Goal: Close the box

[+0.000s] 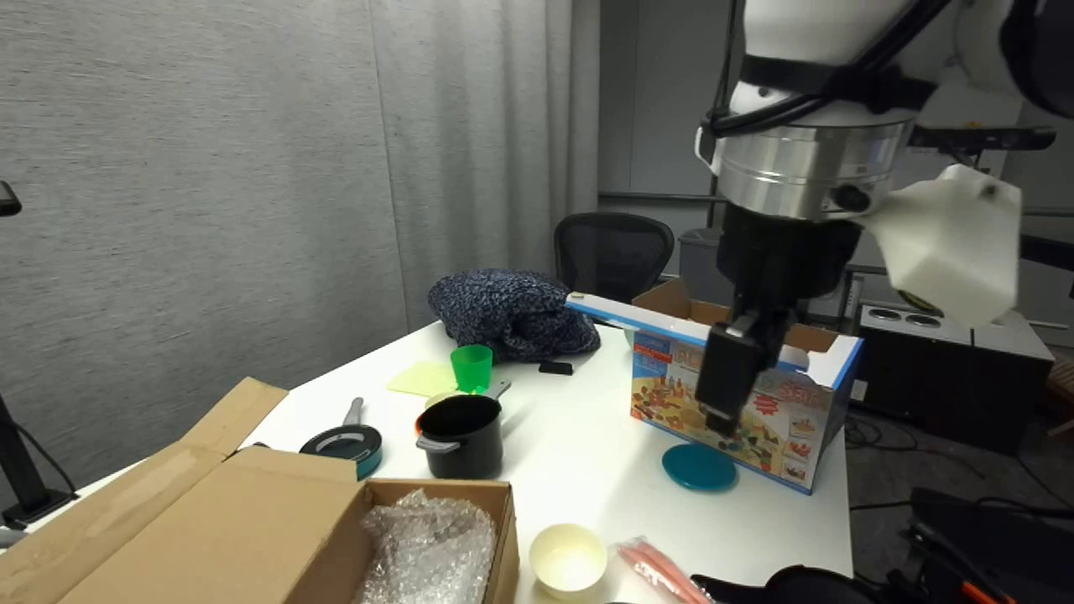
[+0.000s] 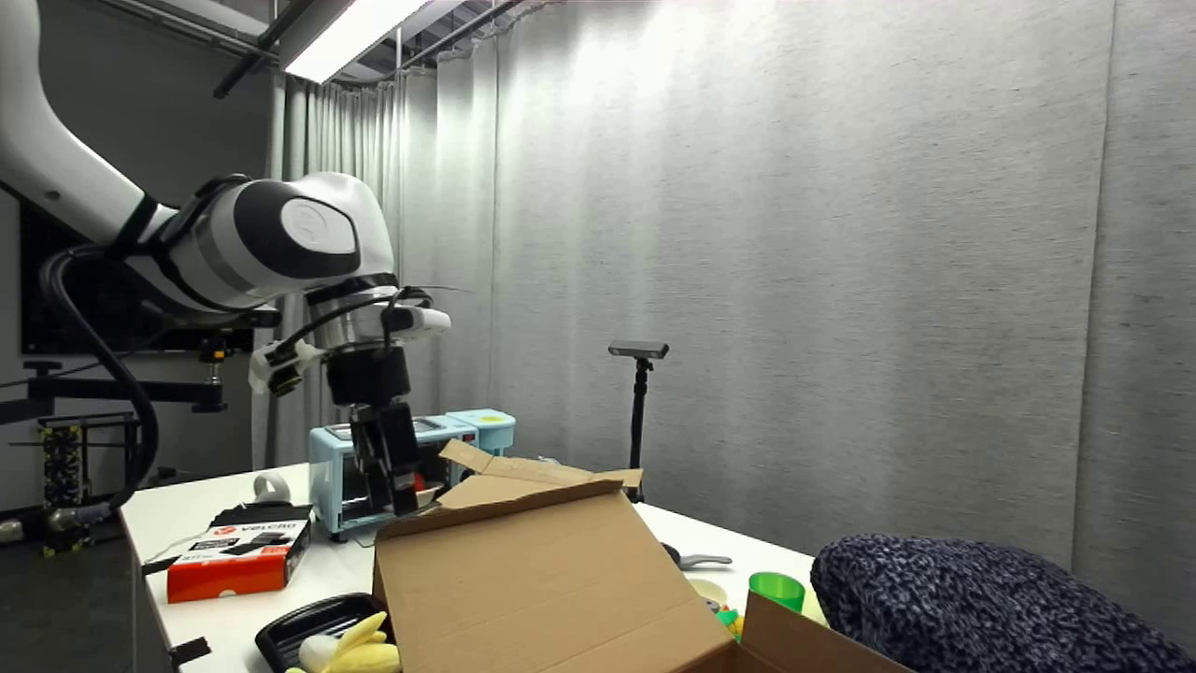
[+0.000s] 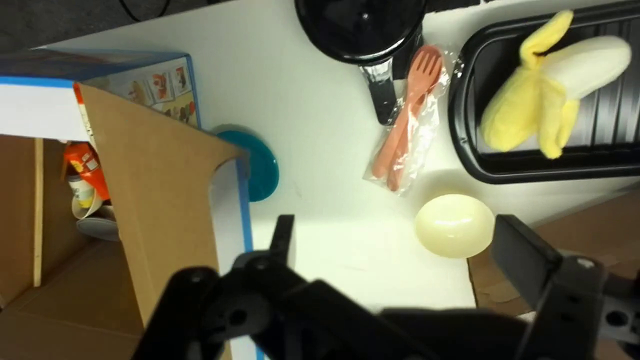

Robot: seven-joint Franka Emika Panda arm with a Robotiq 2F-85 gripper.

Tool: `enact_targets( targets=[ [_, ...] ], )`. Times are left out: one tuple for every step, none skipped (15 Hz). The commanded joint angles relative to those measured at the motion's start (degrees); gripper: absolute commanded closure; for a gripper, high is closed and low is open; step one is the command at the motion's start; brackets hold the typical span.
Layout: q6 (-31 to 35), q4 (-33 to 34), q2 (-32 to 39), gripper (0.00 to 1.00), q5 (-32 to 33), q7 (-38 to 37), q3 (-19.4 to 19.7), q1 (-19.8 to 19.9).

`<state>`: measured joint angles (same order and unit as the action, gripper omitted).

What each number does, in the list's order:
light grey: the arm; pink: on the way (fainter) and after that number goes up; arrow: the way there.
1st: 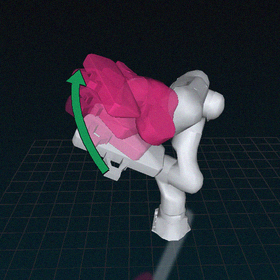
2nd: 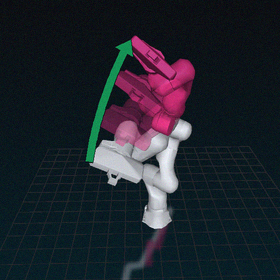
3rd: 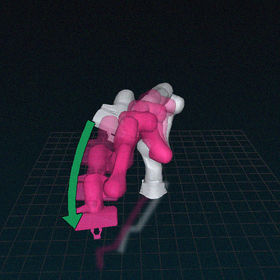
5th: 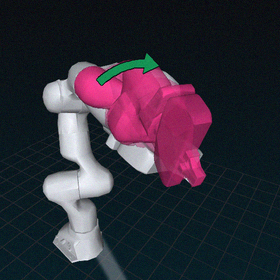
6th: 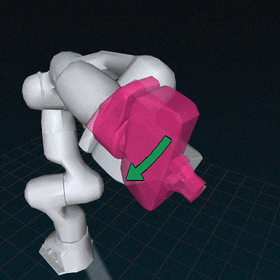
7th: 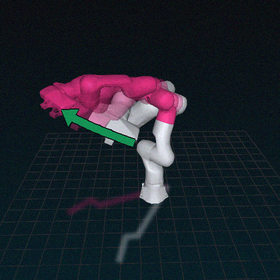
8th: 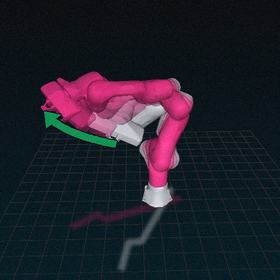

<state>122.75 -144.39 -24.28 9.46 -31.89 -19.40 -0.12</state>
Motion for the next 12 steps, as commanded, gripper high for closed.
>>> enact_targets(
  targets=[
    [0.5, 4.5, 6.0, 0.0, 5.8, -2.4, 1.9, 2.5],
    [-0.4, 5.3, 7.3, 0.0, 7.6, -3.6, 2.1, 2.9],
    [-1.0, 6.3, 8.4, 0.03, 9.3, -4.4, 2.5, 3.1],
    [-1.7, 7.1, 9.3, 0.27, 10.9, -5.7, 2.7, 3.2],
    [-2.2, 7.8, 10.2, 0.27, 12.2, -6.9, 3.1, 3.0],
    [-3.0, 8.4, 10.8, 0.29, 13.3, -8.0, 3.5, 2.7],
    [-3.5, 8.9, 11.3, 0.35, 13.8, -8.8, 3.9, 2.3],
    [-3.9, 9.3, 11.6, 0.43, 14.2, -9.4, 4.3, 2.0],
    [-4.3, 9.9, 11.9, 0.52, 14.4, -10.1, 4.5, 1.7],
    [-4.8, 10.7, 12.3, 0.14, 14.5, -10.9, 4.5, 1.3],
    [-4.8, 11.2, 12.7, 0.14, 15.2, -11.6, 4.4, 1.0],
    [-5.4, 11.8, 13.2, 0.13, 15.8, -12.3, 4.1, 0.8]
  ],
)
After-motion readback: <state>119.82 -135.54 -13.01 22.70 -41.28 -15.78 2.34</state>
